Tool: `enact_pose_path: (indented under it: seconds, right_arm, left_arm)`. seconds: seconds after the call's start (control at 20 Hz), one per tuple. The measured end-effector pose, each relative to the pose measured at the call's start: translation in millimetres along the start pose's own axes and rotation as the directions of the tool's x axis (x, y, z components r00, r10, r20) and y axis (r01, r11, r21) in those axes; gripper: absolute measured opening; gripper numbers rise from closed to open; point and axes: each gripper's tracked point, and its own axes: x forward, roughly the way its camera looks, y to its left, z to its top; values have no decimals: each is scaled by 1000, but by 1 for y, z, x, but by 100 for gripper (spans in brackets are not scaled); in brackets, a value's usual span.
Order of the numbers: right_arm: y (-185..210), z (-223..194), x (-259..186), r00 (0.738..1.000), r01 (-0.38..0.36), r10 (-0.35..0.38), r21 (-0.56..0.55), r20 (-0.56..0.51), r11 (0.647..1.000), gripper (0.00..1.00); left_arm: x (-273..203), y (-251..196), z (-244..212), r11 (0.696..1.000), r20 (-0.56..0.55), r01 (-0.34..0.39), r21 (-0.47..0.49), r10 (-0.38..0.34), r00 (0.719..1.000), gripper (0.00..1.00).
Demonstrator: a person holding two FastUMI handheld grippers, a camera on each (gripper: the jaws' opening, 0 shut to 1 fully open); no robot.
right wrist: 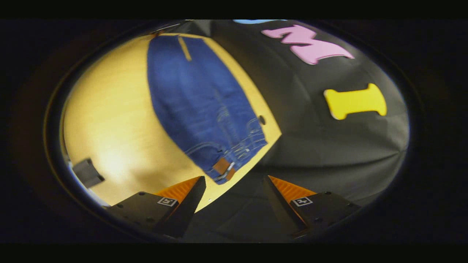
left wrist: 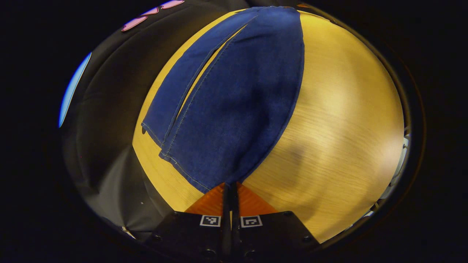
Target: Grasp the waist and the cuffs of the jeans and fold them to make the two legs overlap; first hold the waist and fold one-third of the jeans toward the cuffs, then hold the cuffs and fold the remaining one-third in the same direction to finish folding.
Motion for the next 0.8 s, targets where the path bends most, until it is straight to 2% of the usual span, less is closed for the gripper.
enact_pose_path:
  seconds: [0.15, 0.3, 0.35, 0.4, 0.45, 0.55, 0.6, 0.75, 0.8]
  right_arm:
    - [11, -9, 29, 998, -56, 57, -69, 2, 996, 97]
    - [20, -18, 66, 994, -110, 108, -100, -21, 989, 97]
    - [20, -18, 75, 993, -114, 113, -114, -17, 987, 95]
    - [13, -10, 82, 995, -93, 95, -133, 8, 987, 99]
    - [11, -7, 88, 996, -88, 91, -137, 19, 987, 93]
    - [10, 0, 99, 996, -85, 90, -142, 27, 986, 87]
    - [11, 2, 103, 995, -94, 98, -133, 25, 987, 88]
    - [11, 7, 120, 997, -77, 78, -144, -2, 987, 39]
    - [10, 7, 115, 998, -68, 68, -146, -5, 987, 30]
  left_arm:
    - [2, 2, 0, 998, -12, -31, -55, 30, 999, 6]
    - [3, 3, 2, 996, -34, -58, -64, 55, 998, 6]
    - [2, 3, 2, 996, -39, -66, -66, 63, 997, 6]
    - [3, 3, 2, 994, -42, -76, -75, 73, 996, 6]
    - [3, 3, 2, 993, -47, -85, -86, 81, 996, 6]
    - [4, 5, 2, 991, -58, -101, -92, 96, 994, 6]
    - [4, 5, 3, 990, -64, -107, -91, 102, 993, 6]
    - [5, 5, 2, 987, -83, -127, -97, 119, 989, 6]
    - [5, 5, 3, 986, -90, -129, -101, 120, 989, 6]
